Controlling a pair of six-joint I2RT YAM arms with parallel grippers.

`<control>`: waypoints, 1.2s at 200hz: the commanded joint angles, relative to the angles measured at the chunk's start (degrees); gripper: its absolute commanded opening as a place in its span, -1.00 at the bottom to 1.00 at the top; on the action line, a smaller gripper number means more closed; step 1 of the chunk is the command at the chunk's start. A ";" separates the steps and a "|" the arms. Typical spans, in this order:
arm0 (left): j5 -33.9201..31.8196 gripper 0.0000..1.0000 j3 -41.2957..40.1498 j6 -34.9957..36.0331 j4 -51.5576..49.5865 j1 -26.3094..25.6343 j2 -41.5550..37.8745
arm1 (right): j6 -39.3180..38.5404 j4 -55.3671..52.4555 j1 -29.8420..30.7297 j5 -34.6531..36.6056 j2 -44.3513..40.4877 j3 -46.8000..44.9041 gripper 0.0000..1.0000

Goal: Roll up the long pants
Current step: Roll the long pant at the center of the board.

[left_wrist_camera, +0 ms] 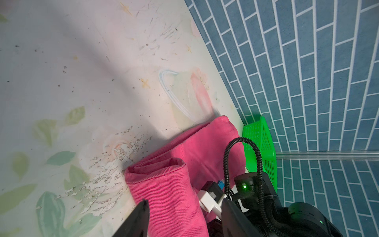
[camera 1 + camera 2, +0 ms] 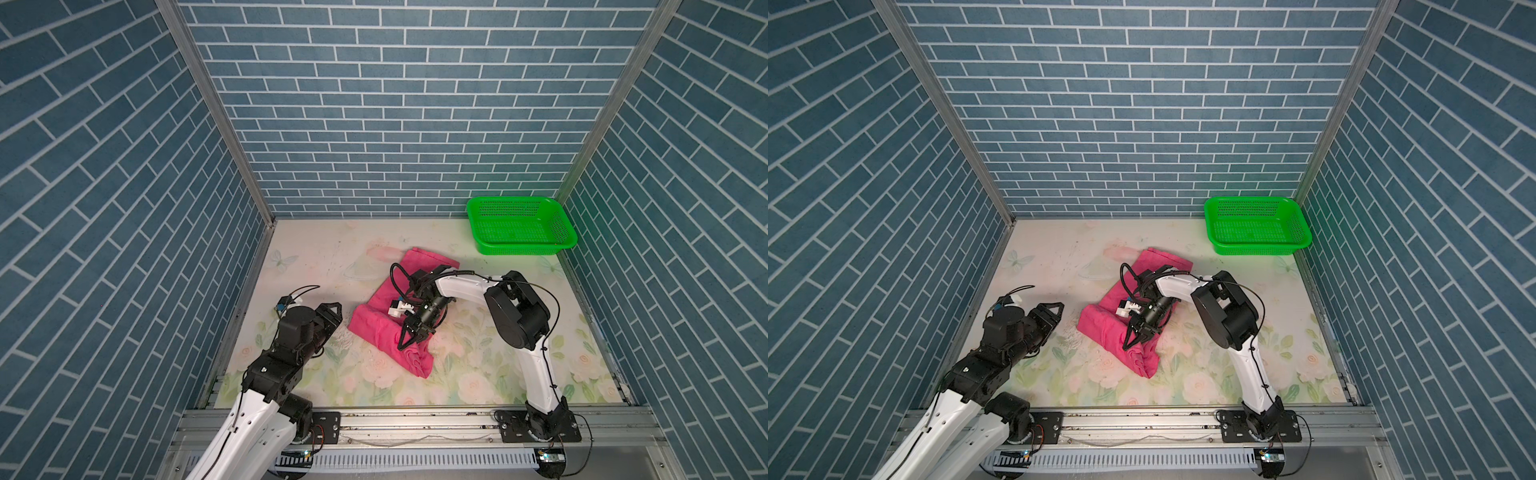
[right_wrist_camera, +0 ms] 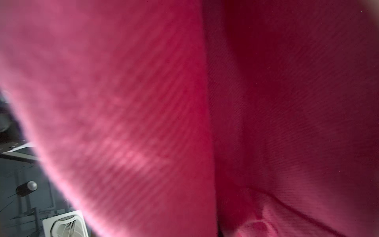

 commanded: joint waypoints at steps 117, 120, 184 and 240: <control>-11.35 0.34 -9.20 -12.83 21.67 -17.96 11.43 | -3.66 -3.74 1.09 13.45 0.47 2.50 -1.00; -11.45 0.33 -9.20 -12.84 22.07 -17.97 11.58 | -3.66 -3.75 1.08 13.64 0.47 2.53 -1.00; -10.41 0.33 -7.00 -11.74 27.42 -18.06 17.66 | -3.58 -4.14 1.08 16.52 0.74 2.76 -1.00; -10.52 0.33 -5.52 -11.23 32.03 -18.32 23.08 | -3.44 -4.54 1.15 18.47 1.00 3.27 -1.00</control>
